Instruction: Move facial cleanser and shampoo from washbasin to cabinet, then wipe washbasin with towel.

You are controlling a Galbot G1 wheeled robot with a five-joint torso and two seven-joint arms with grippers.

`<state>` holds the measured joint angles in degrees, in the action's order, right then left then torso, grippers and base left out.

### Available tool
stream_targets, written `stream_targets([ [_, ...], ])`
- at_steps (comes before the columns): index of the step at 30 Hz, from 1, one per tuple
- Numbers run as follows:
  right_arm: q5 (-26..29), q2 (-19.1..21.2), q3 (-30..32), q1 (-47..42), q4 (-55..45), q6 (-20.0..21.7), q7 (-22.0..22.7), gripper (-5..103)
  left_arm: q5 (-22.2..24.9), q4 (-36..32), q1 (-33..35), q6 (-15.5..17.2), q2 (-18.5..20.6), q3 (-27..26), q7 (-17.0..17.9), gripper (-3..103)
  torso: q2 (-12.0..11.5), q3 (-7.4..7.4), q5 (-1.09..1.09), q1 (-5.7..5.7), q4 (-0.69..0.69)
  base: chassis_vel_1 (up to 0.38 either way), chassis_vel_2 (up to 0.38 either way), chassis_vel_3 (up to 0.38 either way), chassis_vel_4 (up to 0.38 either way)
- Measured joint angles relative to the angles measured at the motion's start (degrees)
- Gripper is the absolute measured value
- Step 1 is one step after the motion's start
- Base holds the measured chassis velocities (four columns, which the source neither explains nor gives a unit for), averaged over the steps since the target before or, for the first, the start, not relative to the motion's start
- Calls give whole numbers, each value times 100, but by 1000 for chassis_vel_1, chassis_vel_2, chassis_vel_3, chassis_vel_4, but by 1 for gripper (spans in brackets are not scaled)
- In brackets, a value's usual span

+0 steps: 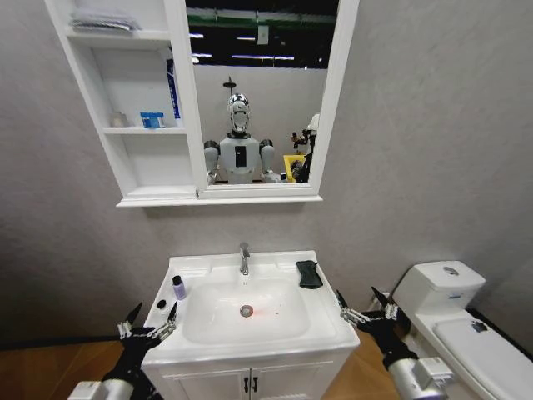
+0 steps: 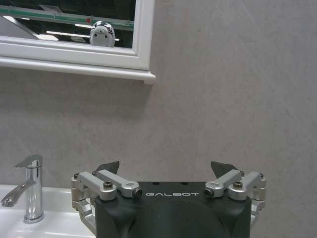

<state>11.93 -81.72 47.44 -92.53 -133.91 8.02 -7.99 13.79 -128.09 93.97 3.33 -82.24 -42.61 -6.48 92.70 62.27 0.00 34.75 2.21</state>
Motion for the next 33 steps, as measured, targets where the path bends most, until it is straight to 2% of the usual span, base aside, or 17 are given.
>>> stream_targets([
  [3,202,24,225,63,17,-44,27,100,-204,330,-227,109,113,274,157,100,-2,1,0,3,0,0,0,0,0],
  [13,275,-50,307,149,69,-157,23,100,-164,790,-563,363,397,325,448,100,-1,1,0,3,-1,0,0,0,0],
  [20,273,-93,301,136,90,-204,22,100,-236,1046,-582,366,392,338,473,100,-2,1,0,3,-1,0,0,0,0],
  [24,276,-109,326,113,125,-258,22,100,-294,1464,-714,317,354,404,528,100,-2,1,0,2,-1,0,0,0,0],
  [28,290,-107,352,91,186,-314,20,100,-253,1757,-924,279,345,436,718,100,-2,1,0,2,-1,0,0,0,0],
  [29,292,-97,353,95,235,-337,17,100,-197,1923,-1083,268,342,460,908,100,-2,1,0,2,0,0,0,0,0],
  [33,291,-77,329,125,299,-343,3,100,-149,2082,-1258,260,332,461,1116,100,-2,1,0,2,-1,0,0,0,0],
])
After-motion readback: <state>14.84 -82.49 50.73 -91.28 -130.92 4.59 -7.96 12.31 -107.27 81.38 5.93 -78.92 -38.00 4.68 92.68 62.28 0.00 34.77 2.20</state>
